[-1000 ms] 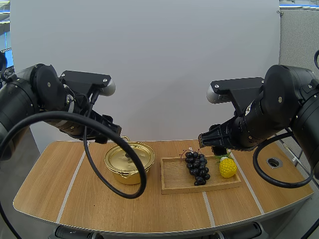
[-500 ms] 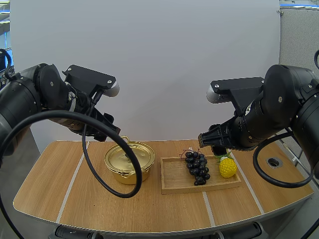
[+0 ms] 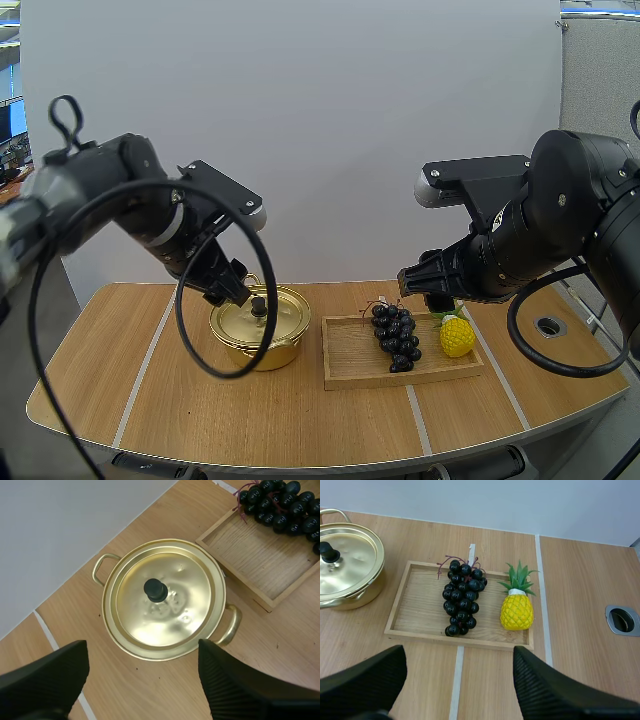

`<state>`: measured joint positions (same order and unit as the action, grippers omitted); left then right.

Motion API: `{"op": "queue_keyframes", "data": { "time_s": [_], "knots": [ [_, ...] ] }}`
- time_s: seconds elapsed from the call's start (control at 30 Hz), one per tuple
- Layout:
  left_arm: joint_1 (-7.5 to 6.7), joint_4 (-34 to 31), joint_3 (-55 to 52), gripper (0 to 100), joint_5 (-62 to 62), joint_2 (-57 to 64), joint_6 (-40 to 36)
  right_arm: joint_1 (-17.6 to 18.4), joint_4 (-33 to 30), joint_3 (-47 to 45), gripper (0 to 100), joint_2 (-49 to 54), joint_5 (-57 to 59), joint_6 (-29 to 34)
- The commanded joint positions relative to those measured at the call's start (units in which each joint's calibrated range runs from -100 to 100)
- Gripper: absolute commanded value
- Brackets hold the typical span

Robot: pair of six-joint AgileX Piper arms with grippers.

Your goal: Open the pot, put the pineapple inside, and close it

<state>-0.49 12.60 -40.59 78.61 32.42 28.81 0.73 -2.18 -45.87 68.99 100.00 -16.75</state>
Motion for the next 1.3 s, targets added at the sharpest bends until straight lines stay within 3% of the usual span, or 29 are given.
{"op": "queue_keyframes", "data": {
  "time_s": [0.0, 0.23, 0.43, 0.5, 1.27],
  "knots": [
    [0.02, 2.11, 4.61, 100, 0.53, -4.66, 1.16, -0.19, -0.2, 0.4, 100, 0.09, 0.0, 0.1],
    [-0.28, 2.45, 14.54, 100, 7.5, -15.6, 1.16, -0.19, -0.2, 0.4, 100, 0.09, 0.0, 0.1],
    [-3.17, 1.47, 17.15, 100, 8.39, -21.86, 1.16, -0.19, -0.2, 0.4, 100, 0.09, 0.0, 0.1],
    [-3.53, 1.47, 17.15, 100, 7.24, -23.18, 1.16, -0.19, -0.2, 0.4, 100, 0.09, 0.0, 0.1],
    [-3.53, 0.76, 20.86, 100, 3.92, -36.57, 1.16, -0.19, -0.2, 0.4, 100, 0.09, 0.0, 0.1]
  ]
}}
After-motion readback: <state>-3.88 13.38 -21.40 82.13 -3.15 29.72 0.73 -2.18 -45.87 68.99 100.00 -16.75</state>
